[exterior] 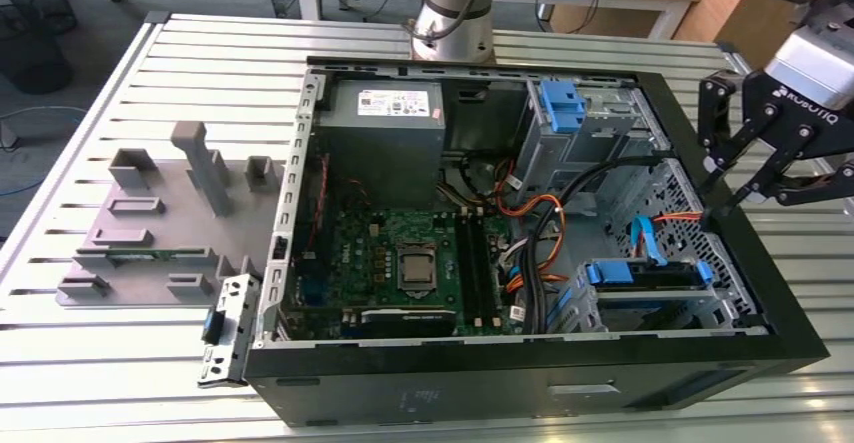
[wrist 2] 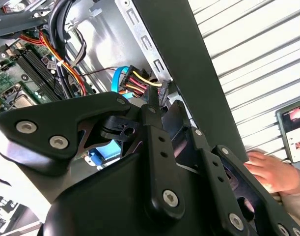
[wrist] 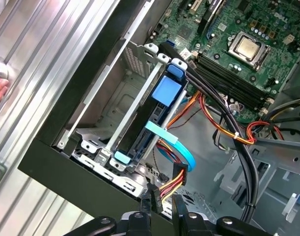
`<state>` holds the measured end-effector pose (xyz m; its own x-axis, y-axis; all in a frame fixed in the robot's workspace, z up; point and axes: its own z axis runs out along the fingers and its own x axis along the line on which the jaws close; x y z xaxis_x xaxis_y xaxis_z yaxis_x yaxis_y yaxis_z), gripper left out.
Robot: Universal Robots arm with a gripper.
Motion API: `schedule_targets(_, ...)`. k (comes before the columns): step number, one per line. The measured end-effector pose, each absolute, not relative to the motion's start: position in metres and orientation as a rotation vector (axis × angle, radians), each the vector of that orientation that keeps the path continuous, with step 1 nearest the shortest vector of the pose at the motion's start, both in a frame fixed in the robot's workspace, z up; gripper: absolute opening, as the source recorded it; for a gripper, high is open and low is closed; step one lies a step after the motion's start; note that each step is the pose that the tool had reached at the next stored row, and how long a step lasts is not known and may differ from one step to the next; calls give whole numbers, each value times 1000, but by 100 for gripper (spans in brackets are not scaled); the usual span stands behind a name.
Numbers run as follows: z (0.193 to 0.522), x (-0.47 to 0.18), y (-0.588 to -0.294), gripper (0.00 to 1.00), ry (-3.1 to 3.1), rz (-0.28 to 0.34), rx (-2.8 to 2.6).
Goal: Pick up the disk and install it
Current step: 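Insert the second disk wire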
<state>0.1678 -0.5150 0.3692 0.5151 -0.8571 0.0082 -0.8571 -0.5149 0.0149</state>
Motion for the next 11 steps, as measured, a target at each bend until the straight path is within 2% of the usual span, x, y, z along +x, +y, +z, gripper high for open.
schedule_targets(11,364,168,-515,31,-1510,-6,2721)
